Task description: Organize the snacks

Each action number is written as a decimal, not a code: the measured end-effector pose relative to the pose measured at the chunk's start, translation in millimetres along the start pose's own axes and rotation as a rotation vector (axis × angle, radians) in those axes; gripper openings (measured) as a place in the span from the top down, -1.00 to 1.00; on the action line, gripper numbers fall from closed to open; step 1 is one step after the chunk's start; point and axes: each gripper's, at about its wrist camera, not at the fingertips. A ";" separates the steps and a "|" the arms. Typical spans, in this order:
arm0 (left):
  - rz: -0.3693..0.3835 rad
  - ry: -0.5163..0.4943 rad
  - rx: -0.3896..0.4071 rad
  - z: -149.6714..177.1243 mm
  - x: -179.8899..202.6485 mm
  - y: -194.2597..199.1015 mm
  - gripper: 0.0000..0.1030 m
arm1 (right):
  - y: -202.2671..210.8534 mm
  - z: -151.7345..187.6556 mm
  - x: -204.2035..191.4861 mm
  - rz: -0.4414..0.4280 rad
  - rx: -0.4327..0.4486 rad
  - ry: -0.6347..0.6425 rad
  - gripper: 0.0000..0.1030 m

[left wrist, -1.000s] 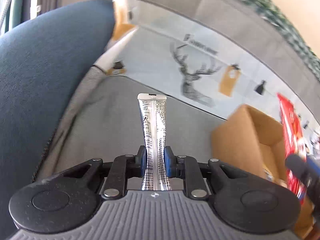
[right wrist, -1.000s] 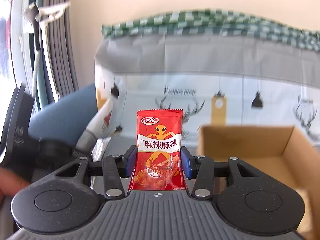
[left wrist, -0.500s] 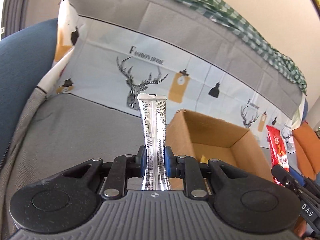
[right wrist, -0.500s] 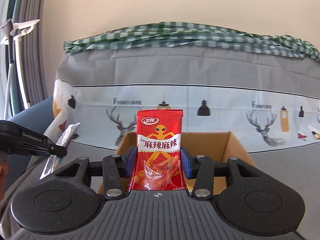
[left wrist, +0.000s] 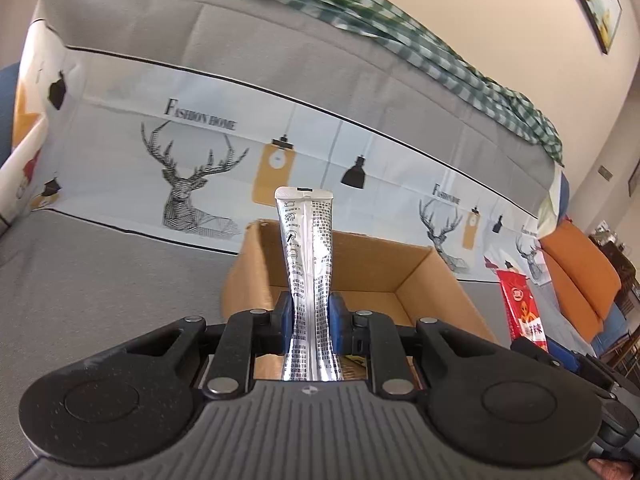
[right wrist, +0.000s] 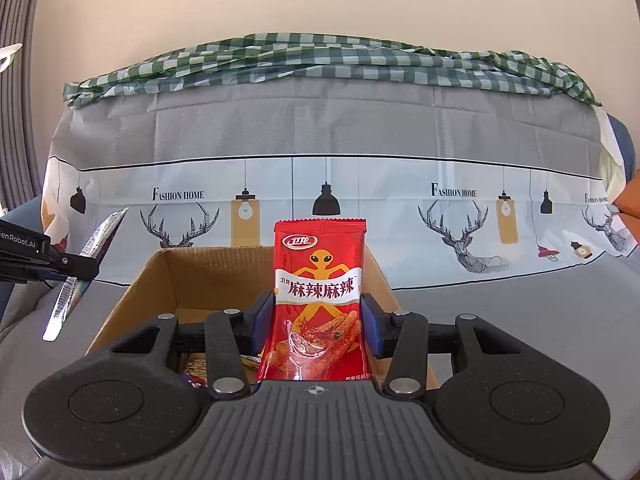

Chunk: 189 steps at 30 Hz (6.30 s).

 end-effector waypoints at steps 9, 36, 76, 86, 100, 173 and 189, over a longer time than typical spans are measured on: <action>0.052 -0.074 0.016 5.1 25.0 -6.7 0.62 | -0.9 -0.1 -3.3 -0.015 0.006 0.013 0.07; 0.083 -0.119 0.012 8.6 36.9 -12.6 0.62 | -3.3 0.2 -9.2 -0.024 -0.005 0.034 0.07; 0.119 -0.144 0.017 10.2 41.1 -12.6 0.60 | -3.9 1.6 -12.7 -0.030 -0.007 0.041 0.06; 0.116 -0.127 -0.003 9.2 34.5 -12.6 0.33 | -6.1 1.6 -13.4 -0.020 -0.020 0.043 -0.39; 0.005 -0.254 0.068 48.1 46.0 69.8 -0.23 | 41.1 4.5 2.6 -0.052 -0.035 -0.074 -0.99; -0.161 -0.091 -0.142 124.8 46.4 56.8 -0.99 | 55.7 46.1 -15.8 -0.025 -0.183 0.077 -0.99; -0.157 -0.079 -0.140 125.8 44.6 55.7 -0.99 | 55.3 46.5 -16.5 -0.025 -0.182 0.085 -0.99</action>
Point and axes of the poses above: each gripper's, at about its wrist camera, not at the fingertips, and y roughly against the way its jaws point, x to its right, z to its underside
